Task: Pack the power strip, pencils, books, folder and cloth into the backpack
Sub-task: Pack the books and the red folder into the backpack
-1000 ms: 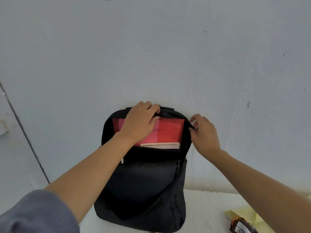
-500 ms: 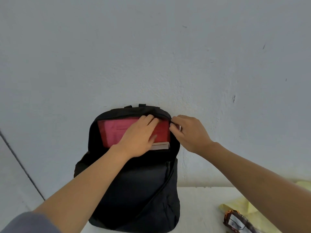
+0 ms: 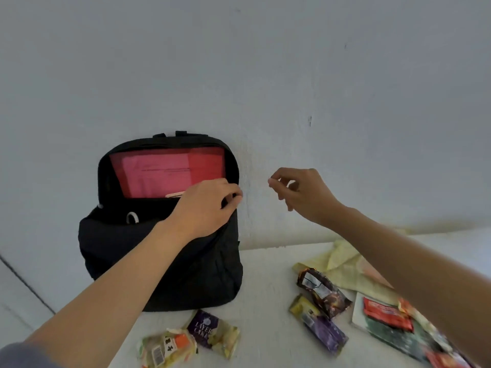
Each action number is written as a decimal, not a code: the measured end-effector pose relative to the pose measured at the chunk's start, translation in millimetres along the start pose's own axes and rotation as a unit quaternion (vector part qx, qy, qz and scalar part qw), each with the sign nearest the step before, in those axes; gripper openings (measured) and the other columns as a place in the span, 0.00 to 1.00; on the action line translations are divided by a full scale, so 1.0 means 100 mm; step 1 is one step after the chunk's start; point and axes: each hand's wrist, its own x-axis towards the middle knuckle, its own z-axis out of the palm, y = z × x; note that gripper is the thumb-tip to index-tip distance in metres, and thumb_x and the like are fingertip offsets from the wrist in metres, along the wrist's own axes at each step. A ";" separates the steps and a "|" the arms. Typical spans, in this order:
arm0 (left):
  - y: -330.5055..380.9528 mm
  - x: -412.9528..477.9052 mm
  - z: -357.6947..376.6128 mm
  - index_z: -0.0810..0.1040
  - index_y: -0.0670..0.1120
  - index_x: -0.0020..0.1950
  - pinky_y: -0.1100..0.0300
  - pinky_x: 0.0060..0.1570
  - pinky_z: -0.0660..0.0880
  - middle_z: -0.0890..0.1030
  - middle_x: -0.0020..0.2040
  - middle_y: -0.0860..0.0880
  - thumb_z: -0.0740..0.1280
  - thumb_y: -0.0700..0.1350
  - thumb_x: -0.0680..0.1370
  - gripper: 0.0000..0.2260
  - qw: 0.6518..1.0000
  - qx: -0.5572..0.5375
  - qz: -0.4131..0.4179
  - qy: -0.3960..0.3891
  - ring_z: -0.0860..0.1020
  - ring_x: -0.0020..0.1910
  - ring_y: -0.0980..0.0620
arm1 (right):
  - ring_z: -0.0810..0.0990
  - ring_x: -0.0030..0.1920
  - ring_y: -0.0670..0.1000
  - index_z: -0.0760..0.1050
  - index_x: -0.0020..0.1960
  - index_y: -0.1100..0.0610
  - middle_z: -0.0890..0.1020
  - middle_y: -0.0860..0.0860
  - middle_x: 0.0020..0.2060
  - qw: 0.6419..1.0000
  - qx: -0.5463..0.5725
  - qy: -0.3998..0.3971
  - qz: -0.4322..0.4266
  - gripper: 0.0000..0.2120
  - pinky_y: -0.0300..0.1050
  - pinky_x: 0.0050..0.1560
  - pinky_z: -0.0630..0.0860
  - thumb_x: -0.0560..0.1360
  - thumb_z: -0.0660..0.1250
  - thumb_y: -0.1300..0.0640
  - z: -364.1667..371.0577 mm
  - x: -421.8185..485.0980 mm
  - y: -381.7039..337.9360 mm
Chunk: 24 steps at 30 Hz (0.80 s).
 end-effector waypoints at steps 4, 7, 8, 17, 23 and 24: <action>0.47 -0.14 0.19 0.82 0.56 0.55 0.58 0.41 0.73 0.78 0.42 0.59 0.65 0.53 0.82 0.07 0.996 -0.085 -0.004 -0.014 0.75 0.36 0.58 | 0.75 0.24 0.53 0.79 0.44 0.53 0.77 0.49 0.30 0.996 0.043 0.063 0.048 0.08 0.46 0.30 0.74 0.81 0.66 0.54 -0.27 -0.43 0.14; 0.79 -0.16 0.36 0.82 0.57 0.54 0.58 0.43 0.76 0.79 0.43 0.60 0.66 0.54 0.82 0.07 0.989 -0.145 -0.015 -0.038 0.76 0.38 0.56 | 0.74 0.23 0.53 0.79 0.44 0.54 0.77 0.50 0.29 0.991 0.045 0.095 0.078 0.08 0.47 0.27 0.72 0.81 0.66 0.54 -0.44 -0.74 0.32; 0.91 -0.16 0.43 0.82 0.57 0.55 0.58 0.44 0.76 0.79 0.43 0.60 0.66 0.54 0.82 0.06 0.986 -0.159 -0.015 -0.048 0.77 0.39 0.56 | 0.74 0.22 0.54 0.79 0.44 0.54 0.77 0.51 0.29 0.990 0.040 0.098 0.088 0.08 0.47 0.27 0.72 0.81 0.66 0.54 -0.51 -0.85 0.40; 1.80 0.00 1.36 0.78 0.57 0.62 0.54 0.55 0.76 0.76 0.54 0.57 0.66 0.55 0.82 0.09 0.971 -0.175 -0.011 -0.165 0.77 0.53 0.55 | 0.78 0.28 0.49 0.78 0.41 0.51 0.80 0.47 0.27 0.973 -0.122 0.065 0.186 0.08 0.48 0.37 0.78 0.79 0.67 0.54 -1.11 -1.74 1.49; 2.31 0.29 2.16 0.65 0.50 0.78 0.55 0.71 0.67 0.66 0.78 0.51 0.63 0.49 0.84 0.22 0.953 -0.173 -0.082 -0.234 0.68 0.74 0.49 | 0.73 0.62 0.51 0.75 0.62 0.48 0.79 0.47 0.59 0.953 -0.205 -0.096 0.199 0.12 0.49 0.60 0.72 0.80 0.65 0.52 -1.31 -2.31 2.09; 2.36 0.32 2.26 0.61 0.50 0.80 0.53 0.73 0.66 0.62 0.80 0.50 0.63 0.47 0.84 0.25 0.950 -0.172 -0.092 -0.244 0.66 0.77 0.48 | 0.70 0.67 0.51 0.73 0.66 0.46 0.76 0.46 0.66 0.953 -0.211 -0.108 0.190 0.15 0.51 0.64 0.70 0.80 0.64 0.50 -1.29 -2.33 2.12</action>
